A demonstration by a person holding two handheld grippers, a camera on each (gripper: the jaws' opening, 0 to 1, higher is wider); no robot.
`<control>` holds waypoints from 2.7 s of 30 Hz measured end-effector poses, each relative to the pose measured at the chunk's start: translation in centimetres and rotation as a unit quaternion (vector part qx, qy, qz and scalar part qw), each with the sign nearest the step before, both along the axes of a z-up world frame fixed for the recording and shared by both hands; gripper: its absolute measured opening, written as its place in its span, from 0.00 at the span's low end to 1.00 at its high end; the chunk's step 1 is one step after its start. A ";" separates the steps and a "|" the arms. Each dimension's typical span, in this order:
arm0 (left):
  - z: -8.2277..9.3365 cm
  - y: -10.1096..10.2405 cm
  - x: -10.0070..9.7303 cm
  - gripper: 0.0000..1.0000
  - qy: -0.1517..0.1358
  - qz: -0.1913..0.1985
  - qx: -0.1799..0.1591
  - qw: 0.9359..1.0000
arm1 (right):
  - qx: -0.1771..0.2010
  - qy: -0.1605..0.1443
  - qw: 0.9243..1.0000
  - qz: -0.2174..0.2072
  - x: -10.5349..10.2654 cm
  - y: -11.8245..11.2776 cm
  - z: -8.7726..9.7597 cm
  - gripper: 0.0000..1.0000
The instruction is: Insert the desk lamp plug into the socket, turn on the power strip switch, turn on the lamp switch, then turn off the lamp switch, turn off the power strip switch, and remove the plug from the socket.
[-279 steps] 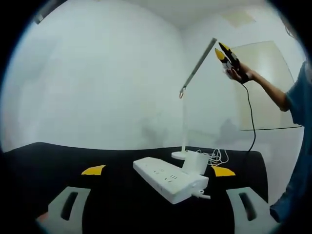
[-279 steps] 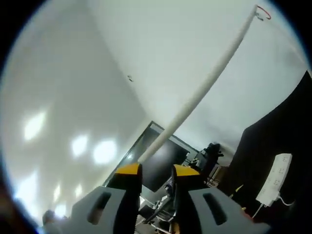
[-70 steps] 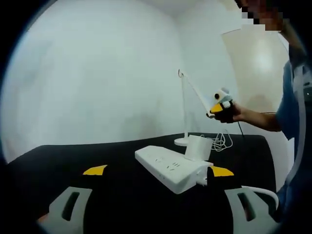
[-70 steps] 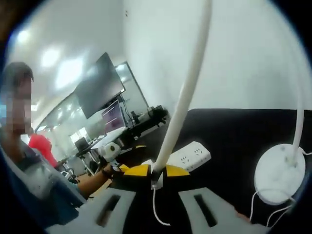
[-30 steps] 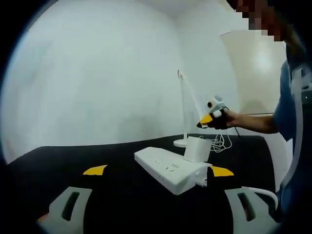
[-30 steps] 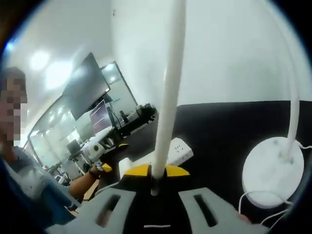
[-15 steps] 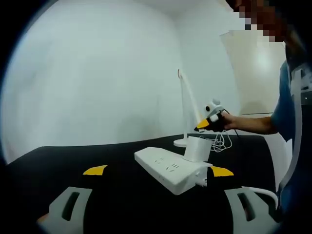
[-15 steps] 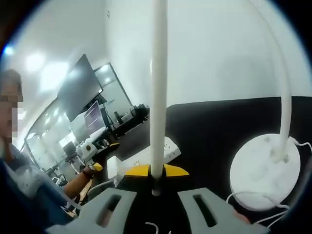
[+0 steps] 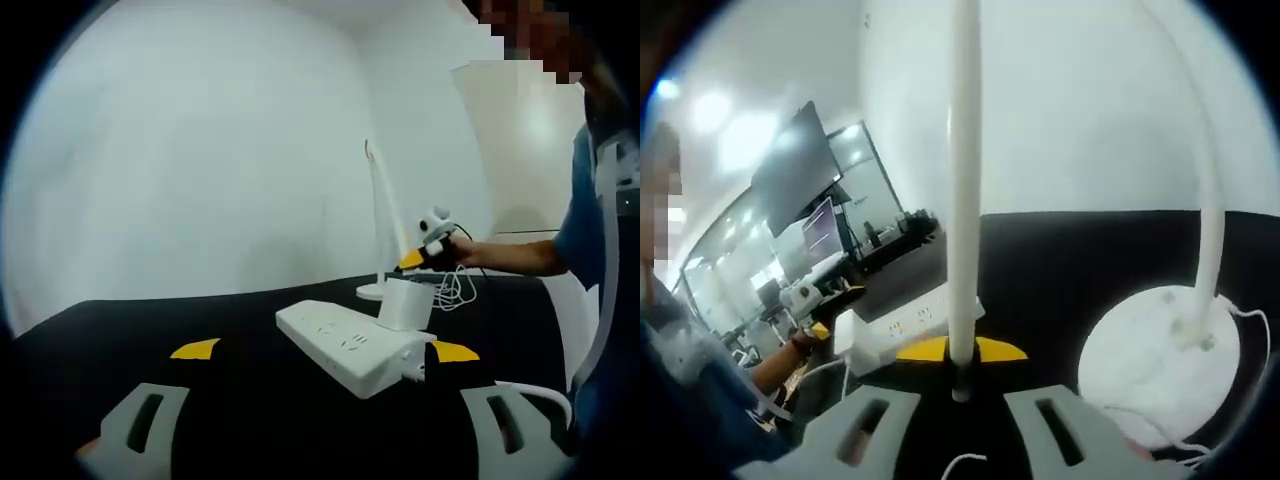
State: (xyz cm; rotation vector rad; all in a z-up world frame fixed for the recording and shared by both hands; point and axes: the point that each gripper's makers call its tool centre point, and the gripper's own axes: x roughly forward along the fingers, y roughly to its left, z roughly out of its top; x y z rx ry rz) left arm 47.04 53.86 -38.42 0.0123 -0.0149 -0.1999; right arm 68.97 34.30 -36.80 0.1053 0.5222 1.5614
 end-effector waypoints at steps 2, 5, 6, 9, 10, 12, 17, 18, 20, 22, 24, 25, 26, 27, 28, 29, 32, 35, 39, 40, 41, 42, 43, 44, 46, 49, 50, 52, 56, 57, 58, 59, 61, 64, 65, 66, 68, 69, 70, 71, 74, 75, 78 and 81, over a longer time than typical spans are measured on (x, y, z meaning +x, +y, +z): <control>0.0 0.0 0.0 0.78 0.000 0.000 0.000 1.000 | -0.002 -0.005 1.000 -0.004 0.4 -0.1 -0.2 0.10; 0.0 0.0 0.0 0.78 0.001 0.001 0.001 1.000 | -0.007 -0.015 1.000 -0.010 1.1 -0.2 -0.6 0.10; -0.1 0.1 0.0 0.78 0.001 0.001 0.001 1.000 | -0.009 -0.018 1.000 -0.011 1.3 -0.2 -0.7 0.10; -0.1 0.1 0.0 0.78 0.001 0.001 0.002 1.000 | -0.011 -0.024 1.000 -0.014 1.9 -0.3 -0.9 0.10; -0.1 0.1 0.0 0.78 0.001 0.001 0.002 1.000 | -0.011 -0.026 0.999 -0.015 2.0 -0.3 -0.9 0.10; -0.1 0.1 0.0 0.78 0.002 0.001 0.002 1.000 | -0.013 -0.030 0.999 -0.017 2.5 -0.4 -1.1 0.10; -0.1 0.0 0.1 0.78 0.003 0.001 0.003 1.000 | -0.018 -0.040 0.999 -0.023 3.3 -0.5 -1.4 0.10; -0.1 0.0 0.1 0.78 0.003 0.001 0.003 1.000 | -0.018 -0.041 0.999 -0.024 3.4 -0.5 -1.4 0.10; -0.1 0.0 0.0 0.78 0.002 0.001 0.003 1.000 | -0.020 -0.045 0.998 -0.026 3.6 -0.6 -1.6 0.10; -0.1 0.0 0.0 0.78 0.002 0.002 0.003 1.000 | -0.020 -0.048 0.998 -0.027 3.9 -0.6 -1.7 0.10; -0.1 0.0 0.0 0.78 0.002 0.002 0.003 1.000 | -0.023 -0.052 0.998 -0.030 4.2 -0.7 -1.8 0.10; -0.1 0.0 0.0 0.78 0.002 0.002 0.003 1.000 | -0.024 -0.054 0.998 -0.031 4.4 -0.7 -1.8 0.10; -0.1 0.0 0.0 0.78 0.003 0.002 0.003 1.000 | -0.025 -0.055 0.998 -0.032 4.5 -0.8 -1.9 0.10; -0.1 0.0 0.0 0.78 0.003 0.002 0.003 1.000 | -0.026 -0.057 0.998 -0.033 4.7 -0.8 -1.9 0.10; -0.1 0.0 0.0 0.78 0.003 0.002 0.003 1.000 | -0.026 -0.058 0.997 -0.033 4.8 -0.8 -2.0 0.10; -0.1 0.0 0.0 0.78 0.003 0.002 0.003 1.000 | -0.027 -0.060 0.997 -0.034 5.0 -0.8 -2.0 0.10; -0.1 0.0 0.0 0.78 0.003 0.002 0.003 1.000 | -0.028 -0.062 0.997 -0.035 5.5 -0.9 -2.1 0.10; -0.1 0.0 0.0 0.78 0.004 0.001 0.004 1.000 | -0.033 -0.067 0.997 -0.036 5.7 -0.9 -2.2 0.10; -0.1 0.0 0.0 0.78 0.005 0.001 0.004 1.000 | -0.037 -0.068 0.996 -0.038 6.3 -1.0 -2.5 0.10; -0.2 0.0 0.0 0.78 0.005 0.001 0.004 1.000 | -0.036 -0.069 0.996 -0.040 6.4 -1.1 -2.5 0.10; -0.2 0.0 0.0 0.78 0.005 0.001 0.004 1.000 | -0.035 -0.068 0.996 -0.041 6.5 -1.1 -2.6 0.10; -0.2 0.0 0.0 0.78 0.005 0.001 0.004 1.000 | -0.034 -0.067 0.996 -0.042 6.6 -1.1 -2.6 0.10; -0.2 0.0 0.0 0.78 0.005 0.001 0.004 1.000 | -0.033 -0.066 0.996 -0.044 6.7 -1.1 -2.6 0.10; -0.2 0.0 0.0 0.78 0.005 0.001 0.004 1.000 | -0.033 -0.068 0.996 -0.045 6.8 -1.1 -2.7 0.10; -0.2 0.0 0.0 0.78 0.006 0.001 0.005 1.000 | -0.036 -0.074 0.996 -0.047 7.0 -1.2 -2.7 0.10; -0.2 0.0 0.0 0.78 0.006 0.001 0.005 1.000 | -0.040 -0.080 0.995 -0.048 7.6 -1.2 -2.8 0.10; -0.2 0.0 0.0 0.78 0.006 0.002 0.005 1.000 | -0.041 -0.082 0.995 -0.048 7.8 -1.3 -2.9 0.10; -0.2 0.0 0.0 0.78 0.006 0.002 0.005 1.000 | -0.042 -0.085 0.994 -0.049 8.1 -1.3 -3.0 0.10; -0.3 -0.1 0.1 0.78 0.007 0.002 0.007 1.000 | -0.045 -0.091 0.993 -0.054 8.4 -1.4 -3.1 0.10; -0.3 -0.1 0.1 0.78 0.007 0.002 0.008 1.000 | -0.046 -0.093 0.993 -0.056 8.6 -1.4 -3.1 0.10; -0.3 -0.1 0.1 0.78 0.007 0.002 0.008 1.000 | -0.046 -0.094 0.993 -0.057 8.8 -1.5 -3.2 0.11; -0.2 -0.1 0.1 0.78 0.007 0.002 0.008 1.000 | -0.046 -0.097 0.992 -0.061 9.2 -1.5 -3.2 0.11; -0.2 -0.1 0.0 0.78 0.006 0.002 0.008 1.000 | -0.044 -0.101 0.992 -0.066 9.4 -1.5 -3.3 0.11; -0.2 -0.1 0.0 0.78 0.006 0.002 0.008 1.000 | -0.044 -0.109 0.991 -0.071 9.7 -1.6 -3.4 0.11; -0.2 -0.1 0.0 0.78 0.006 0.002 0.008 1.000 | -0.044 -0.112 0.990 -0.071 9.8 -1.6 -3.4 0.11; -0.2 0.0 0.0 0.78 0.006 0.002 0.008 1.000 | -0.045 -0.114 0.990 -0.072 9.9 -1.6 -3.4 0.10; -0.2 0.0 0.0 0.78 0.006 0.002 0.008 1.000 | -0.045 -0.117 0.989 -0.073 10.1 -1.7 -3.4 0.10; -0.2 0.0 0.0 0.78 0.006 0.002 0.008 1.000 | -0.046 -0.118 0.989 -0.074 10.2 -1.7 -3.4 0.10; -0.2 0.0 0.0 0.78 0.006 0.002 0.008 1.000 | -0.046 -0.120 0.989 -0.075 10.4 -1.7 -3.4 0.11; -0.2 0.0 0.0 0.78 0.006 0.002 0.008 1.000 | -0.046 -0.120 0.989 -0.076 10.4 -1.7 -3.4 0.11; -0.2 0.0 -0.1 0.78 0.005 0.002 0.008 1.000 | -0.046 -0.128 0.987 -0.081 10.8 -1.9 -3.5 0.11; -0.2 0.0 -0.1 0.78 0.005 0.003 0.008 1.000 | -0.046 -0.132 0.987 -0.082 10.9 -1.9 -3.5 0.10; -0.2 0.1 -0.1 0.78 0.005 0.003 0.009 1.000 | -0.045 -0.134 0.986 -0.083 11.3 -1.9 -3.5 0.11; -0.1 0.1 -0.1 0.78 0.005 0.003 0.008 1.000 | -0.045 -0.139 0.986 -0.085 11.6 -1.9 -3.5 0.11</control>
